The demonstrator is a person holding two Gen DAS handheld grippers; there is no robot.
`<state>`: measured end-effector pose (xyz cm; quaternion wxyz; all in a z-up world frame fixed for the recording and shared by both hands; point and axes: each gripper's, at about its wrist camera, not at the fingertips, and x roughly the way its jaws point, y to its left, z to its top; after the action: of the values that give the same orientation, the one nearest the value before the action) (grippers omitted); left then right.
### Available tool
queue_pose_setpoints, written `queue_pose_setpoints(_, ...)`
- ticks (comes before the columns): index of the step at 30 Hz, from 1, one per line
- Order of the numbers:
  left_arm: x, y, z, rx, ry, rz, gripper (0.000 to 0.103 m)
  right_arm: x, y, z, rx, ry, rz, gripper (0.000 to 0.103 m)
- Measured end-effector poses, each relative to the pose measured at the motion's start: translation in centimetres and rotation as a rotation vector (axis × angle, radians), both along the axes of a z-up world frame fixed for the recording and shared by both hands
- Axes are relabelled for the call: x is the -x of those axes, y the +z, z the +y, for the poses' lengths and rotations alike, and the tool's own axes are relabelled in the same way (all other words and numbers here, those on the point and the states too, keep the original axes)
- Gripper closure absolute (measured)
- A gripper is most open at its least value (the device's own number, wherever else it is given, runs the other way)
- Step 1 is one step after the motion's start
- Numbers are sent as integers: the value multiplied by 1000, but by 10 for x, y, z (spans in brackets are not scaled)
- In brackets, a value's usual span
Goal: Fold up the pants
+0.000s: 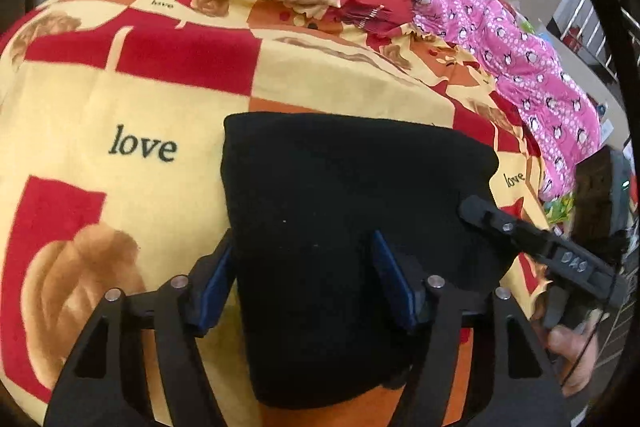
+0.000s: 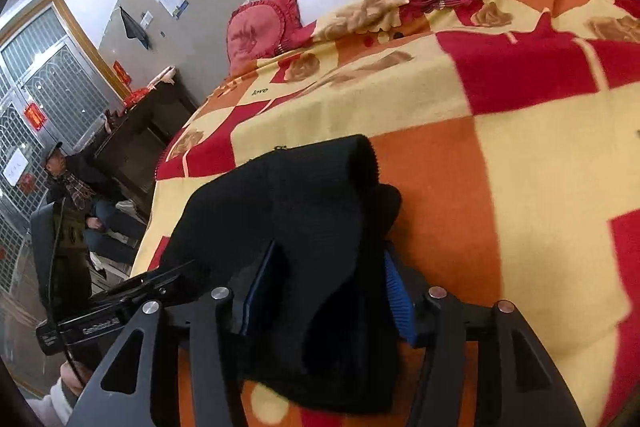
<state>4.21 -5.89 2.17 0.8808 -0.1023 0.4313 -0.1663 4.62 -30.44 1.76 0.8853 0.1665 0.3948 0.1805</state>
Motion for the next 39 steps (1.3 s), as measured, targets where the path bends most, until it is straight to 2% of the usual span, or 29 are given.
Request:
queue_pose_setpoints(2,2,4,-1,-28,8,-20,30,11,16,0,46,-18,-41,49)
queue_pose_setpoints(3,3,5,0,-40,15,-35,29,19,27,1,52,1,-78,49)
queue_pose_setpoints(5,6,8,1,-56,33,-65,22,28,38,5,51,24,-109,49)
queue_pose_setpoints(7,8,9,3,-56,54,-86,20,33,45,13,76,53,-128,51)
queue_pose_setpoints(11,8,5,2,-82,68,-89,20,35,33,26,126,85,-96,52)
queue_pose_setpoints(13,9,4,0,-98,71,-94,20,38,15,33,185,74,-68,51)
queue_pose_setpoints(16,12,5,-1,-103,85,-111,20,45,6,38,227,63,-100,51)
queue_pose_setpoints(21,20,14,-4,-151,101,-151,19,46,28,34,173,53,-127,49)
queue_pose_setpoints(25,28,21,-2,-172,110,-177,19,43,42,40,187,25,-168,39)
queue_pose_setpoints(28,36,28,1,-184,125,-197,19,42,50,46,192,23,-175,39)
queue_pose_setpoints(32,47,36,4,-202,131,-229,19,53,56,50,168,32,-192,27)
queue_pose_setpoints(35,57,42,5,-215,137,-263,19,63,58,50,164,27,-193,27)
queue_pose_setpoints(39,63,45,9,-193,146,-258,19,72,59,46,153,19,-190,26)
